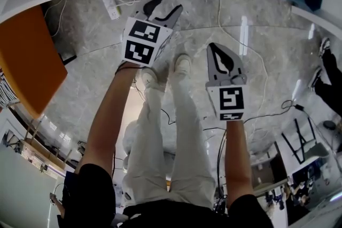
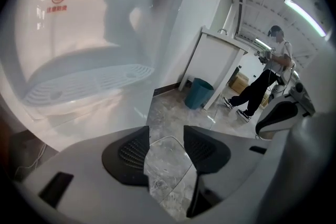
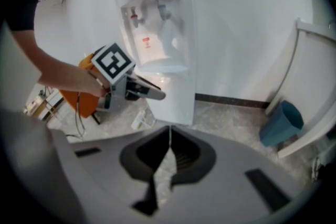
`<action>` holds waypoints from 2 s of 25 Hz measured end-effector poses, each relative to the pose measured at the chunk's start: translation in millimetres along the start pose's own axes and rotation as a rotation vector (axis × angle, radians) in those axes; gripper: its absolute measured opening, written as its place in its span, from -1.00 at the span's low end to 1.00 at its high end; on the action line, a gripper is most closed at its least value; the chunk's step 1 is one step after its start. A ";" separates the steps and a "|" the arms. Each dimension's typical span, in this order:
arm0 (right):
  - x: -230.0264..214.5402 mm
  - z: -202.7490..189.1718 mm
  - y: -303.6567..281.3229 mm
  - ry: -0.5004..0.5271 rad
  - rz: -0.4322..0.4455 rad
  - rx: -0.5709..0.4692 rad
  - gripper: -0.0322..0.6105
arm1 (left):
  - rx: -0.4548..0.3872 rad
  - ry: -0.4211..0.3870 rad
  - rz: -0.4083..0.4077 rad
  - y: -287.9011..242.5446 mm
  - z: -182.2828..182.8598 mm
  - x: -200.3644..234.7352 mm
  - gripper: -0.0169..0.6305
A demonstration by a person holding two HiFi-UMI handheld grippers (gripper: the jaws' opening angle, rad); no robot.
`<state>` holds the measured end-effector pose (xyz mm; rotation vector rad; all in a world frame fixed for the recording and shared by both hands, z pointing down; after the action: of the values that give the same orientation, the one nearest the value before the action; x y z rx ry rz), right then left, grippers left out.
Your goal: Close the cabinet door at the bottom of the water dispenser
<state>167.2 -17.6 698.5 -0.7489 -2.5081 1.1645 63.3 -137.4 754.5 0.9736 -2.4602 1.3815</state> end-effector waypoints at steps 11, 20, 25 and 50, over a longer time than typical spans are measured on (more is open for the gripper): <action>3.8 68.4 65.5 0.005 -0.022 -0.059 -0.79 | -0.015 -0.026 0.039 108.7 17.4 -40.9 -0.78; 15.9 138.5 128.6 0.025 -0.025 -0.120 -0.79 | -0.094 -0.014 0.081 213.9 53.1 -78.0 -0.91; 24.6 179.8 169.8 0.041 -0.002 -0.174 -0.79 | -0.128 0.009 0.075 269.9 80.4 -100.1 -0.92; 37.3 366.5 388.7 0.067 -0.116 -0.516 -0.79 | -0.517 -0.139 0.047 527.6 216.1 -226.5 -0.92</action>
<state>103.6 -15.8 166.7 -0.7272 -2.7766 0.4406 -43.9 -16.2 162.8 0.9092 -2.7426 0.6374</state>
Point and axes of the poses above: the fingertips, and each gripper's own axes: y backward along the fingers, x to its left, z out of its top, the point moved 2 cm from there along y, backward along the fingers, and after that the axes turned 13 degrees about y, right-handed, at the moved point
